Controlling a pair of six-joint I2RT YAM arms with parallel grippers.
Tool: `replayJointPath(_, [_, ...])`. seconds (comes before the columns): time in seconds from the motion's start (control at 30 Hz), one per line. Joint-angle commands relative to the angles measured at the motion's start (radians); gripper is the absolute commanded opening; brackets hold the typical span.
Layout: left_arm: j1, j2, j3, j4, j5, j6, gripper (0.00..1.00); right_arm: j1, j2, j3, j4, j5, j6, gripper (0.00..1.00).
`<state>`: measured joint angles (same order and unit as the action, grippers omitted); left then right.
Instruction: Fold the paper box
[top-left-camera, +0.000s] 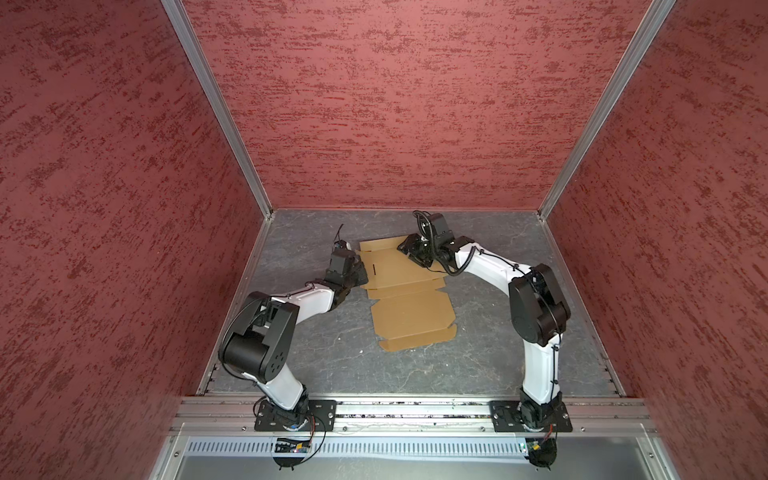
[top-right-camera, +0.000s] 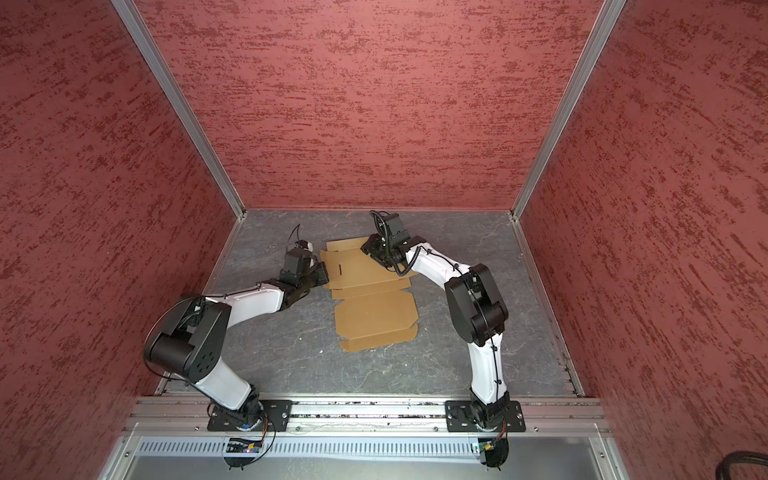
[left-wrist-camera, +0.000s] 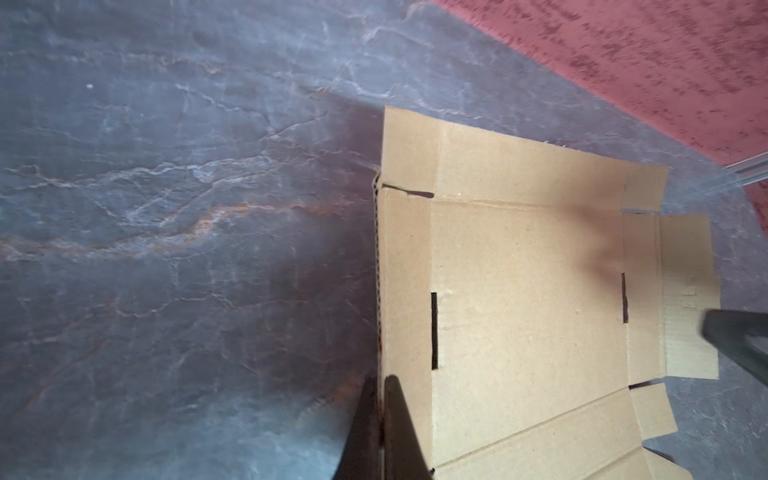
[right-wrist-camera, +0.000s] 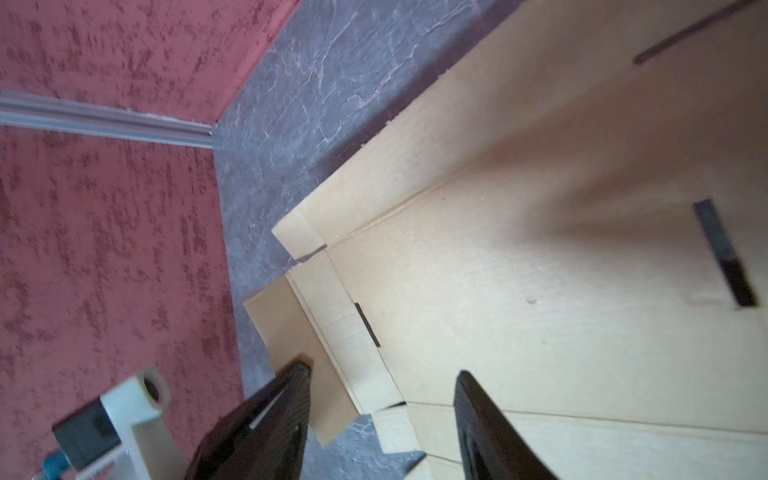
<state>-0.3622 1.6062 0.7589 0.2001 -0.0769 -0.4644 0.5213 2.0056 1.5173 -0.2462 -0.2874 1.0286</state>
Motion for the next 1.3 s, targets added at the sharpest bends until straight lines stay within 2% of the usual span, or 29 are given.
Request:
replayJointPath(0.0, [-0.021, -0.052, -0.058, 0.129, -0.096, 0.007, 0.00, 0.006, -0.060, -0.044, 0.079, 0.014, 0.198, 0.59])
replayJointPath(0.2, [-0.061, -0.126, -0.168, 0.240, -0.166, 0.010, 0.00, 0.006, -0.091, -0.069, 0.085, 0.058, 0.314, 0.62])
replayJointPath(0.3, [-0.071, -0.154, -0.207, 0.269, -0.164, -0.005, 0.00, 0.005, -0.093, -0.067, 0.113, 0.067, 0.361, 0.62])
replayJointPath(0.57, [-0.147, -0.185, -0.263, 0.360, -0.231, 0.030, 0.00, 0.005, -0.040, 0.014, 0.103, 0.052, 0.438, 0.62])
replayJointPath(0.77, [-0.205, -0.180, -0.286, 0.423, -0.317, 0.061, 0.00, 0.005, -0.029, 0.068, 0.046, 0.076, 0.446, 0.63])
replayJointPath(1.0, [-0.258, -0.156, -0.308, 0.510, -0.385, 0.118, 0.00, 0.005, 0.011, 0.175, -0.112, 0.078, 0.420, 0.64])
replayJointPath(1.27, [-0.286, -0.134, -0.328, 0.599, -0.447, 0.163, 0.00, 0.004, 0.038, 0.240, -0.201, 0.092, 0.433, 0.64])
